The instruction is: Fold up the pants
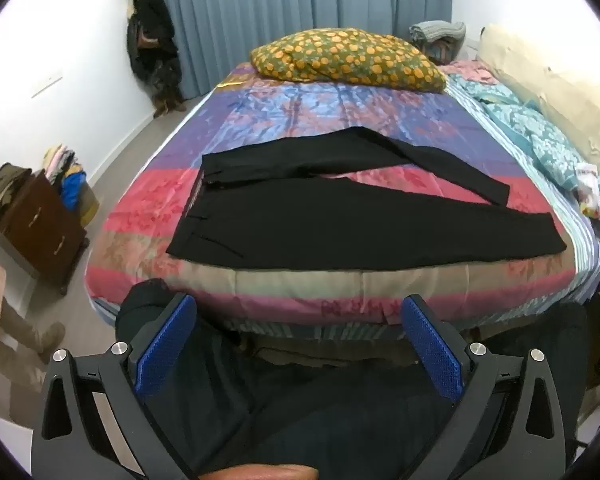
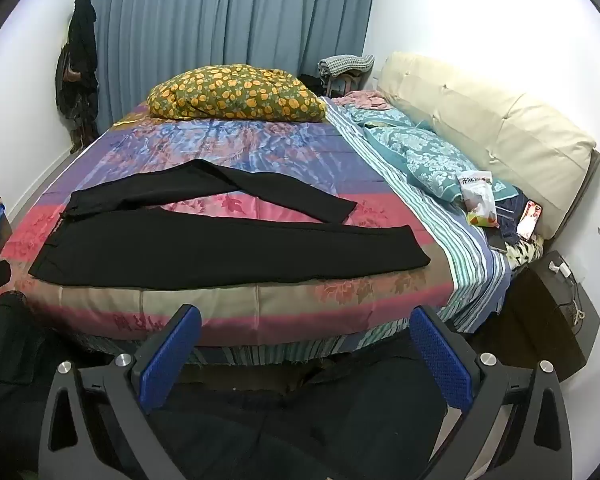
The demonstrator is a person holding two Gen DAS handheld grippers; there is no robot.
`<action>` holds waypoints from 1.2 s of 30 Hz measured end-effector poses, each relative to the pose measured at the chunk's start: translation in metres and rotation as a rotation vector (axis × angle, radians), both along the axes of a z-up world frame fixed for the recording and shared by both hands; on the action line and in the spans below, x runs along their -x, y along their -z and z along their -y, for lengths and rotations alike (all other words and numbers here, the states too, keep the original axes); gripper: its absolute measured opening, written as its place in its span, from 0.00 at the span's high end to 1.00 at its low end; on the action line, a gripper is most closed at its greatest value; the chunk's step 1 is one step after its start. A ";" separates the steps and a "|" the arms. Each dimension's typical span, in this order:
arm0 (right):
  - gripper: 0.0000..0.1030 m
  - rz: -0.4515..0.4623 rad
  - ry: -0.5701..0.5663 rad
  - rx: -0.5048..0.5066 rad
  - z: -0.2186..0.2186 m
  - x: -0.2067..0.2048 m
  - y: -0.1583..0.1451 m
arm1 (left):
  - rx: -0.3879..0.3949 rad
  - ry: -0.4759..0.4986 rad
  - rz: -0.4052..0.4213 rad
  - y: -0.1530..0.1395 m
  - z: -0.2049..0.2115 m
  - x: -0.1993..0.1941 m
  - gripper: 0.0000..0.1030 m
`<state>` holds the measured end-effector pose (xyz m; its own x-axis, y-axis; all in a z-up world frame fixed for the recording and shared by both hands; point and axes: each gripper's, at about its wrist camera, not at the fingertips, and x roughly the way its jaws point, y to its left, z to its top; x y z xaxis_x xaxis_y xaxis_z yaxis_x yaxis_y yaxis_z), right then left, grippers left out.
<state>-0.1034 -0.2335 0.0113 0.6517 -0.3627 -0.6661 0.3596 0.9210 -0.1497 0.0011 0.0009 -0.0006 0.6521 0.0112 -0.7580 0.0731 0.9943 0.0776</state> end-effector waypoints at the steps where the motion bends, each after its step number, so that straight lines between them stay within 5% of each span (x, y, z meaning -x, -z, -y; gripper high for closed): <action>1: 0.00 0.019 0.000 0.000 0.000 0.000 0.000 | 0.003 -0.007 -0.002 0.000 -0.001 -0.001 0.01; 36: 0.00 -0.004 -0.028 0.028 -0.010 -0.006 0.005 | 0.000 0.007 0.008 0.001 0.003 0.004 0.01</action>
